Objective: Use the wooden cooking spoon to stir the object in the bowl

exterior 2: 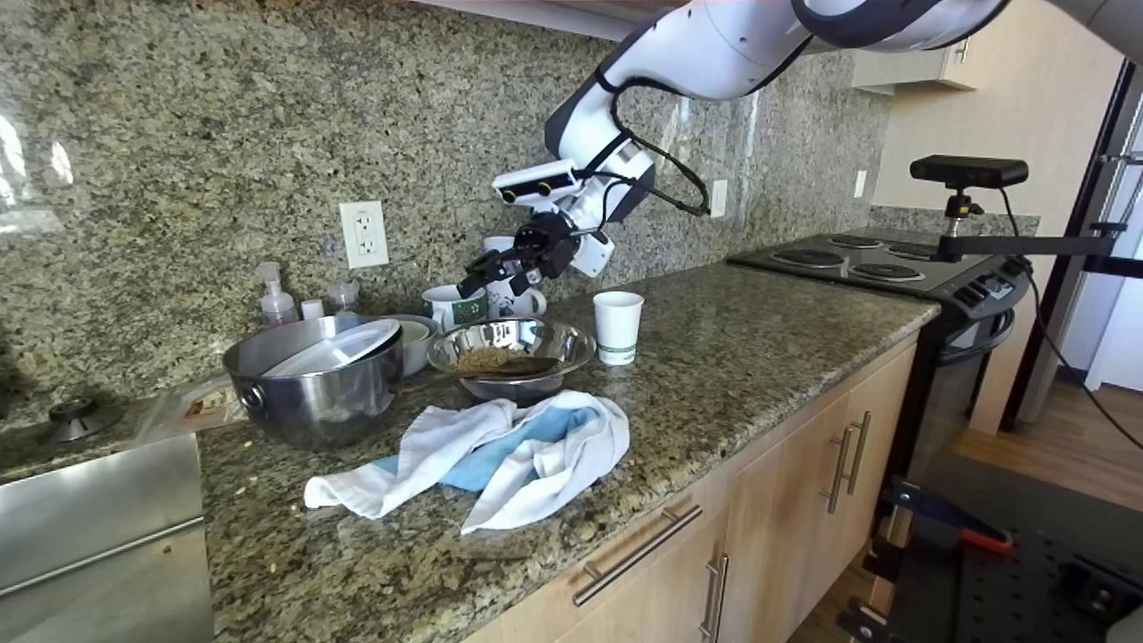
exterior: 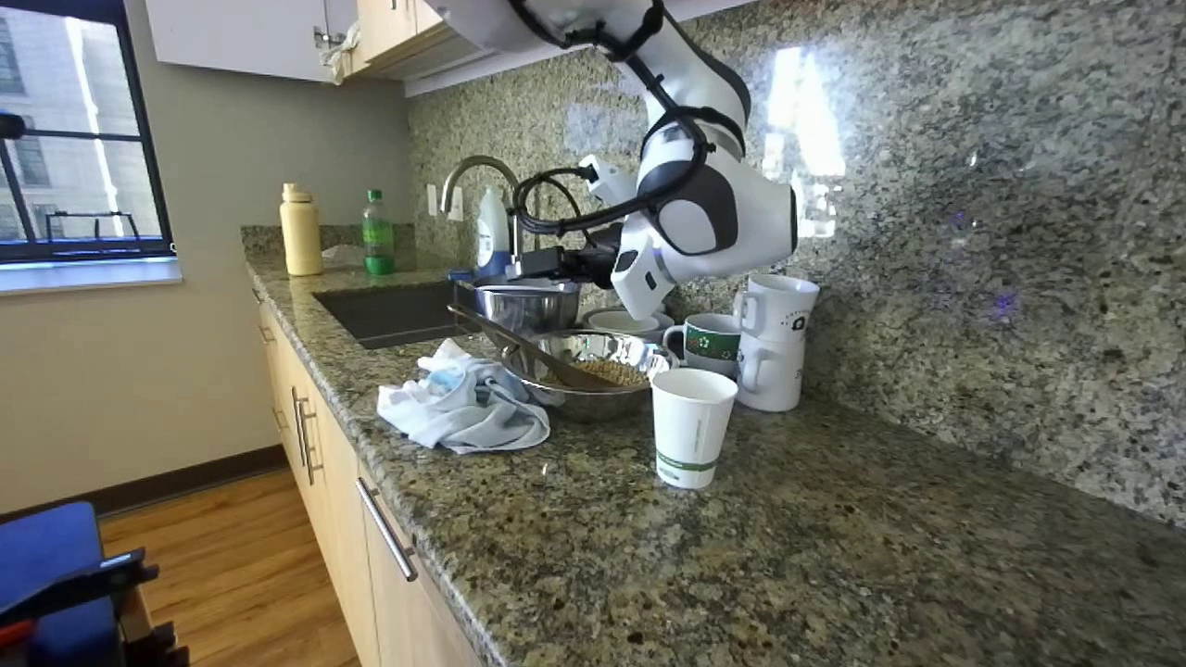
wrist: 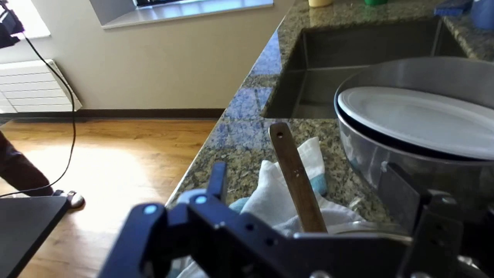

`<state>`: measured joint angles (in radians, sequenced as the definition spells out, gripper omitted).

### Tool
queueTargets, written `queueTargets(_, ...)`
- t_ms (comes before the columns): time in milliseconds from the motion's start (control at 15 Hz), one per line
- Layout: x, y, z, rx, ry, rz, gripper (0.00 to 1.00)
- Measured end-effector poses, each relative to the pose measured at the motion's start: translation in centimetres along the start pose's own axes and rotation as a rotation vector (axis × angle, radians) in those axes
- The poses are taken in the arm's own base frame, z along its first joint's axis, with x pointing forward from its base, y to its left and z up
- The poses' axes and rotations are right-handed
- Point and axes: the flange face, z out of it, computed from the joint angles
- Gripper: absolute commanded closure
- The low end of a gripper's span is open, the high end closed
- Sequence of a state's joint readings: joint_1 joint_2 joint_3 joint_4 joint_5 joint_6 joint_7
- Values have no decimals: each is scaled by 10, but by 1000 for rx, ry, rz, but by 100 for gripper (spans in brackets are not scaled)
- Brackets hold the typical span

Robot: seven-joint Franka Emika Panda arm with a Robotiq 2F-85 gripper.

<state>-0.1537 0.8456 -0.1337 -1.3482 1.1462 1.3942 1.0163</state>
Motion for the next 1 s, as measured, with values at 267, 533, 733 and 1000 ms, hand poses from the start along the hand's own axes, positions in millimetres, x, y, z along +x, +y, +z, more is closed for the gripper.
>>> queueTargets(267, -5, -1, 2, -34, 138, 149, 0)
queueTargets(533, -6, 1, 8, -67, 294, 285, 0)
queueTargets(733, -8, 3, 9, -83, 358, 320, 0)
queueTargets(1000, -9, 4, 7, -81, 361, 320, 0)
